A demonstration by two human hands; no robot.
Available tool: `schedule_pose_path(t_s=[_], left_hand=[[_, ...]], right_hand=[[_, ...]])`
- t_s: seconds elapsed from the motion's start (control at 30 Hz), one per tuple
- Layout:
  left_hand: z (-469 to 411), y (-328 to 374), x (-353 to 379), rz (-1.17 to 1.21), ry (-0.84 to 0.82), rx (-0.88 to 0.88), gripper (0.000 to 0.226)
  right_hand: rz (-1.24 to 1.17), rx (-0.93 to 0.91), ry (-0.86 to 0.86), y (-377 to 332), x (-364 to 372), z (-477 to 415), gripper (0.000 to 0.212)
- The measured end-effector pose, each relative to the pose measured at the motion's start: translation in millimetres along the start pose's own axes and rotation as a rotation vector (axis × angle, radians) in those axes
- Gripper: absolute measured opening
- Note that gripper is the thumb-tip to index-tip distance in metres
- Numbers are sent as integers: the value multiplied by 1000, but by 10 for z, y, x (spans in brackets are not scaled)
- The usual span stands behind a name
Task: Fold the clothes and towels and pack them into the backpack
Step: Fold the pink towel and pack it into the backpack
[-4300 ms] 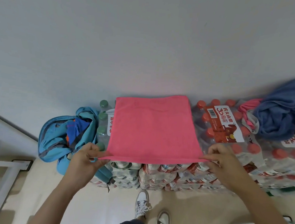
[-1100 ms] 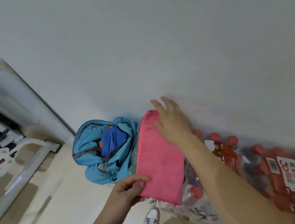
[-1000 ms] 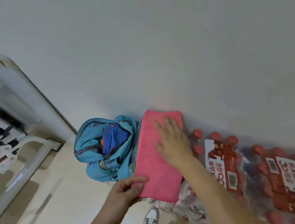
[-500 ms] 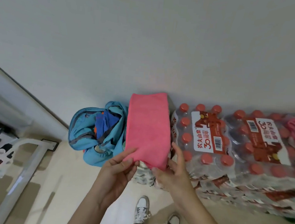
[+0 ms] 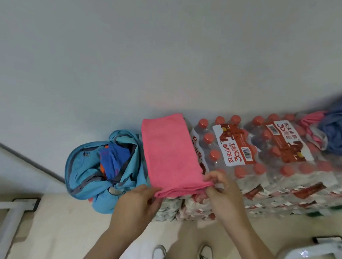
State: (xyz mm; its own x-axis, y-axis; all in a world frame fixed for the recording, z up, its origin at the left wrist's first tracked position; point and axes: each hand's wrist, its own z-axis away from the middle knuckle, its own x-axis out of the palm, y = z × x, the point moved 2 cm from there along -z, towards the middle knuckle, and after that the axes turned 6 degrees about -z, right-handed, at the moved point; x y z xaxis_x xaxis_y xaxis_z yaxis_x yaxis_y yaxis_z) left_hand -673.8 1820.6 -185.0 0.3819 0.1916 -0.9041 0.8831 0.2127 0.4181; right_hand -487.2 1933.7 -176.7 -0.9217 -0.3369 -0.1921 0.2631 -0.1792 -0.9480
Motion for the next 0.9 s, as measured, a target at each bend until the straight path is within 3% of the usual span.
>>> schedule_pose_path(t_s=[0.1,0.27,0.37,0.47,0.57,0.63,0.8,0.9], left_hand=[[-22,-78,5,-205,71,111,23],[-20,210,134,-251,-68,293,80],[-135,375,307,-240,-159,323,70],[-273,340,334,-197,-169,328,45],[-289,326,242,-196,-156,369,39],[-287,354,171,-187,-178,399,39],[-284,352,-7,-212,-244,387,62],[-215,276,-90,-132,-309,383,65]], right_hand=[[32,-16,42,5,40,38,37],[31,-4,123,-22,116,85,33],[53,-15,171,-39,159,39,31],[318,-211,52,-116,98,56,29],[856,-428,-226,-142,23,111,76],[1005,-443,-351,-130,86,126,88],[1012,-613,-325,-49,179,30,58],[1045,-580,-458,-58,149,4,46]])
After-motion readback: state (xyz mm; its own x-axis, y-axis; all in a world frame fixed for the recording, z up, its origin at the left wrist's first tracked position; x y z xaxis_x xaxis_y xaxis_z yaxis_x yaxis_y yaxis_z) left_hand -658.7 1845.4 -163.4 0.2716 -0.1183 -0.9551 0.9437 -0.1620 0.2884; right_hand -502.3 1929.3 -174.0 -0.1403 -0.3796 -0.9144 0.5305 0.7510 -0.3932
